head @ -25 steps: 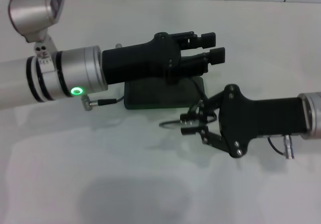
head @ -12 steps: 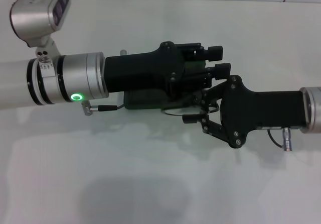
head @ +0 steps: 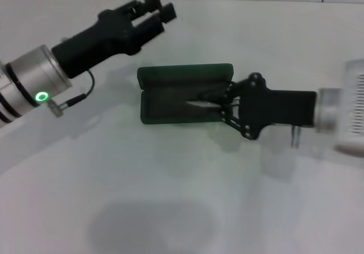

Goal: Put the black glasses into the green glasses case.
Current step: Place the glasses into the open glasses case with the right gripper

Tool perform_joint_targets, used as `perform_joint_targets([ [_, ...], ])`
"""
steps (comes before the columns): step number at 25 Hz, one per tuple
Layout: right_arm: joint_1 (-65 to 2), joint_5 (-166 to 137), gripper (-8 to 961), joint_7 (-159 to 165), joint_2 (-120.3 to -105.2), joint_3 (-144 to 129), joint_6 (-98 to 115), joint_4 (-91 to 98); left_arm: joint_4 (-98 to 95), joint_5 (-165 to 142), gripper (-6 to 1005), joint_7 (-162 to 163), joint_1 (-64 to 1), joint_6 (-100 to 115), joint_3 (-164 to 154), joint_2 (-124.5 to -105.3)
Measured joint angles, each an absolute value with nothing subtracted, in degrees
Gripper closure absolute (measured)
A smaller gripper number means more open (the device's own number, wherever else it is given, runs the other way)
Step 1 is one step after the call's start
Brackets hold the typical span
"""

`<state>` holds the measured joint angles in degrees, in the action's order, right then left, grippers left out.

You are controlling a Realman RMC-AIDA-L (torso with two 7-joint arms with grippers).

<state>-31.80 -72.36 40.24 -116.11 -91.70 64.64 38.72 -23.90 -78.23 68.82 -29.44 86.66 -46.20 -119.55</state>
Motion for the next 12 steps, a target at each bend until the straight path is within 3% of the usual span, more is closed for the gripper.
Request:
perform_joint_targets([
  [5,-30.6,-71.2,766,45.9,-116.15,-106.7,43.4,48.6,-23.6,-77.9,512,68.8,-28.6,85.9,-45.3,-119.26],
  [12,-31.4,-71.2,761,48.7,-116.19,-116.6,30.2,52.2,-23.8,-78.4,512,68.9,-29.0,85.1,-45.4,-119.08],
])
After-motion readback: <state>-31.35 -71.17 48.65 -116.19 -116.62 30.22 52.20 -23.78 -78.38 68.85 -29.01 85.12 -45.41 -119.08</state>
